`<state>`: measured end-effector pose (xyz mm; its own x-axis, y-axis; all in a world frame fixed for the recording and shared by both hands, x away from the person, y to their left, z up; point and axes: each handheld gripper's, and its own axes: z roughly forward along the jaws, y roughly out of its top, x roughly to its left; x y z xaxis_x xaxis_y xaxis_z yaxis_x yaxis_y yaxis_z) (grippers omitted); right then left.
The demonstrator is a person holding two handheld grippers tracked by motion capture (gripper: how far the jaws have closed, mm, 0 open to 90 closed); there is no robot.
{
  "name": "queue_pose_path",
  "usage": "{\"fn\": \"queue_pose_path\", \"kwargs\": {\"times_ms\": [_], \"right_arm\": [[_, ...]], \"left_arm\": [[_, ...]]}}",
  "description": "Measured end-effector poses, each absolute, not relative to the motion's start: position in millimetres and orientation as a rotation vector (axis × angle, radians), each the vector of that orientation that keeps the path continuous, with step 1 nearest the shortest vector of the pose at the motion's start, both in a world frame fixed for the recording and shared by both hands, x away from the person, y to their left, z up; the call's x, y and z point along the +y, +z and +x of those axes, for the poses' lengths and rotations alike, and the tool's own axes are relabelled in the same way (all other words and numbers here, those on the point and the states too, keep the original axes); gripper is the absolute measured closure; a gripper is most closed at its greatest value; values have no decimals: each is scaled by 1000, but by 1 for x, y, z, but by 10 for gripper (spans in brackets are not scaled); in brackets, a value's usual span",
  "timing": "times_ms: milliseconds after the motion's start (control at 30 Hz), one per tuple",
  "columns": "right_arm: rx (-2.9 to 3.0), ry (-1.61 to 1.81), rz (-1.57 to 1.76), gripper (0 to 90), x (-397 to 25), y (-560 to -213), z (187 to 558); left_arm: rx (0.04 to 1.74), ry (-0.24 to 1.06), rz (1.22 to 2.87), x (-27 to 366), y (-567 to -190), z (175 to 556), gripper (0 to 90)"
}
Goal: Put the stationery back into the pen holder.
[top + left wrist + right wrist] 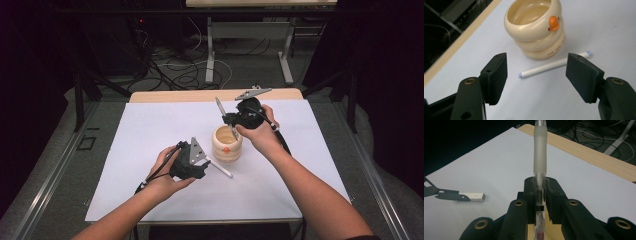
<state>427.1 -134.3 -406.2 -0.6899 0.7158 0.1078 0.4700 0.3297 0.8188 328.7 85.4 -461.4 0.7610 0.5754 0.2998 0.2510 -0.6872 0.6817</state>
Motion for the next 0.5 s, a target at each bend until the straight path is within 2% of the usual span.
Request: {"fn": "queue_pose_path", "kwargs": {"times_ms": [167, 400, 500], "right_arm": [[2303, 1297, 1106, 796, -132, -411, 436], [2283, 1265, 1112, 796, -128, -420, 446], [2287, 1252, 1110, 795, -126, -424, 448]], "left_arm": [[713, 612, 2249, 92, -466, 334, 310], [810, 601, 2114, 99, -468, 346, 270], [872, 548, 2054, 103, -470, 349, 253]]}}
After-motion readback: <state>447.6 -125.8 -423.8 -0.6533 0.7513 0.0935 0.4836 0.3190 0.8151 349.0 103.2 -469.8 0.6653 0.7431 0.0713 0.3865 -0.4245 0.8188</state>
